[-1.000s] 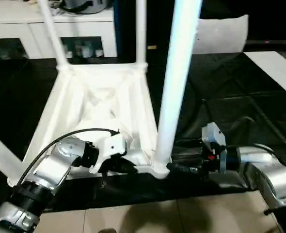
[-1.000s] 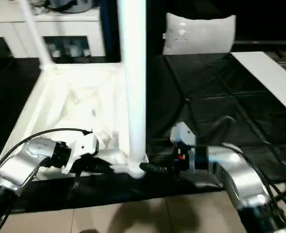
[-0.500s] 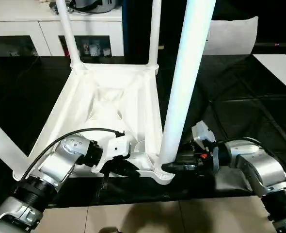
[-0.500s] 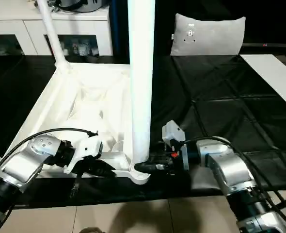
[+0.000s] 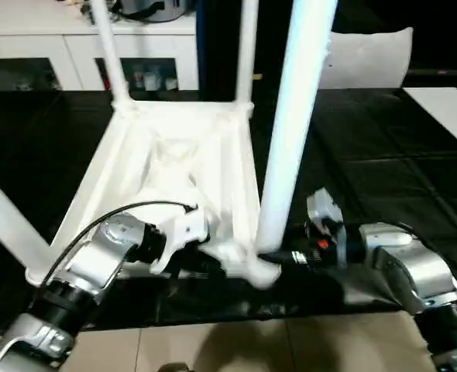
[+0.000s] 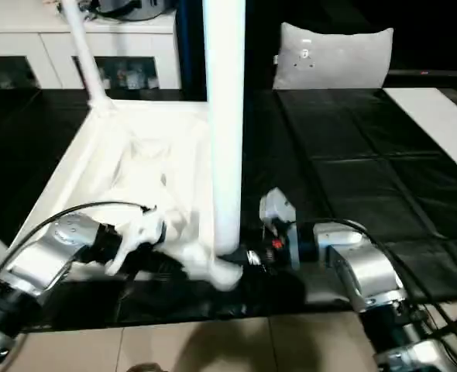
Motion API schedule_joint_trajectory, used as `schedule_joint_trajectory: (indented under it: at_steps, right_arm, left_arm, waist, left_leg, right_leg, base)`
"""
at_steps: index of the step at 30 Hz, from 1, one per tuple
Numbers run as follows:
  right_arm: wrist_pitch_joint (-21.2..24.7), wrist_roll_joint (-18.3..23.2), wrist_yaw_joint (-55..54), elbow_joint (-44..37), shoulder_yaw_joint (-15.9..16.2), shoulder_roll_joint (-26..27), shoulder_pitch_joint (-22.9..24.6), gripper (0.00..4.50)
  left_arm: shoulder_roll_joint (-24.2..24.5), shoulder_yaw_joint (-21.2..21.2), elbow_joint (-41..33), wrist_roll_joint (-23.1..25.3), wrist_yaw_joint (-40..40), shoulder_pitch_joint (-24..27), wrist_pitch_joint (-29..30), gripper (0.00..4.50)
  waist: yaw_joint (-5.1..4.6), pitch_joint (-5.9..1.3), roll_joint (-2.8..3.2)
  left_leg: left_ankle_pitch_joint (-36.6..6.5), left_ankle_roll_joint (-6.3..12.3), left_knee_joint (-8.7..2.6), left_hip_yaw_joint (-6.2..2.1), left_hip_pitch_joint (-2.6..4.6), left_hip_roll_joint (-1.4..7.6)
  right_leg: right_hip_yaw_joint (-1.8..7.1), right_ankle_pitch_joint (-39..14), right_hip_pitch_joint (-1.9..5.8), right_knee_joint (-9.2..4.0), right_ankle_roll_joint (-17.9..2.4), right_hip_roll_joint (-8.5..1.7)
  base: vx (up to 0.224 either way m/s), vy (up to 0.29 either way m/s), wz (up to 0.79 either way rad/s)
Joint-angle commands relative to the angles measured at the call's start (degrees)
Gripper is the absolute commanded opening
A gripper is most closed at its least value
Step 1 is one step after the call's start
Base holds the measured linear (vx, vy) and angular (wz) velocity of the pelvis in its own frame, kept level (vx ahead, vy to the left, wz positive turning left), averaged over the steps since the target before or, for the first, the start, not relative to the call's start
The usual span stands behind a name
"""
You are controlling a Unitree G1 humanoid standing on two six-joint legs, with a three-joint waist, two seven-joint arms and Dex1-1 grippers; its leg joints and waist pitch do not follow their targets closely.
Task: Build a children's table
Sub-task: Rotate leg to tighten
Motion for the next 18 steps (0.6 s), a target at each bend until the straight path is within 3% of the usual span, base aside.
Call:
schedule_joint_trajectory:
  at_steps: [1, 2, 6, 9, 11, 12, 13, 15, 18]
  right_arm:
    - [1.4, -1.5, -7.0, 0.6, 1.9, 4.2, -1.4, 1.96]
    - [1.9, -2.7, -11.6, 1.8, 1.1, 6.4, -2.2, 1.95]
    - [3.7, -5.9, -23.5, 4.6, -0.9, 11.8, -4.4, 1.95]
    - [5.0, -7.2, -32.7, 7.5, -2.9, 16.0, -6.1, 1.95]
    - [3.9, -8.0, -35.6, 9.4, -3.7, 17.8, -7.1, 1.95]
    - [3.3, -8.2, -35.8, 9.7, -3.7, 18.0, -7.2, 2.49]
    - [3.1, -8.3, -36.0, 9.7, -3.8, 18.1, -7.2, 2.49]
    - [0.9, -8.6, -37.5, 9.5, -4.9, 19.1, -7.0, 2.69]
    - [-0.1, -8.1, -36.3, 7.9, -5.6, 18.7, -6.0, 3.01]
  left_arm:
    - [-4.6, 0.8, -0.2, -0.7, 6.2, -2.6, 1.9, 0.00]
    - [-6.6, 1.3, 0.4, -0.4, 9.0, -3.3, 3.1, 0.00]
    - [-12.0, 2.9, 2.9, 1.3, 17.7, -5.4, 5.6, 0.00]
    - [-15.9, 4.3, 5.9, 3.0, 25.2, -7.3, 5.8, 0.00]
    - [-17.4, 4.3, 7.4, 4.1, 28.1, -8.2, 5.0, 0.00]
    - [-17.7, 4.2, 7.6, 4.3, 28.5, -8.4, 4.7, 0.00]
    - [-17.8, 4.2, 7.6, 4.3, 28.5, -8.4, 4.7, 0.00]
    - [-18.1, 4.0, 7.3, 4.6, 27.7, -8.3, 4.3, 0.00]
    - [-17.3, 3.4, 6.9, 4.8, 26.1, -7.8, 3.4, 0.00]
  waist:
    - [-0.63, -3.15, -0.35]
    - [-1.14, -3.26, -0.42]
    - [-3.02, -3.43, -0.42]
    - [-3.35, -3.73, -0.06]
    - [-3.29, -3.97, -0.15]
    - [-3.14, -4.19, -0.12]
    - [-3.02, -4.34, -0.14]
    - [-2.69, -4.75, 0.11]
    - [-2.60, -4.89, 0.37]
  left_leg:
    - [-10.4, 0.77, -4.21, -1.67, 0.24, 3.33]
    - [-10.3, 0.51, -4.21, -1.86, -0.15, 3.36]
    - [-10.5, 0.84, -3.83, -1.92, -0.21, 2.88]
    - [-8.9, 1.21, -3.67, -1.79, -0.20, 2.59]
    - [-6.9, 1.90, -3.91, -1.93, -0.69, 2.84]
    - [-5.6, 2.35, -3.89, -1.88, -0.68, 2.97]
    - [-4.6, 2.58, -3.89, -1.95, -0.85, 3.09]
    - [-0.3, 3.81, -3.72, -2.08, -1.24, 3.60]
    - [1.1, 5.14, -3.47, -1.88, -1.39, 3.65]
  right_leg:
    - [4.07, -29.7, 2.52, -6.09, 2.1, -5.59]
    - [3.85, -29.9, 2.90, -6.10, 2.9, -5.63]
    - [3.34, -29.7, 2.83, -6.64, 4.1, -5.40]
    - [3.43, -28.4, 2.73, -6.53, 4.1, -5.36]
    - [3.85, -24.9, 2.99, -5.80, 3.3, -5.42]
    - [4.15, -22.5, 2.92, -5.38, 2.7, -5.42]
    - [4.32, -20.8, 3.09, -4.95, 2.2, -5.54]
    - [4.86, -13.4, 2.98, -3.39, -0.7, -5.61]
    - [5.16, -9.6, 2.91, -2.72, -3.4, -5.71]
  base:
    - [0.000, 0.000, 0.00]
    - [0.000, 0.000, 0.00]
    - [0.000, 0.000, 0.00]
    - [0.000, 0.000, 0.00]
    - [0.000, 0.000, 0.00]
    - [0.000, 0.000, 0.00]
    - [0.000, 0.000, 0.00]
    - [0.000, 0.000, 0.00]
    - [0.000, 0.000, 0.00]
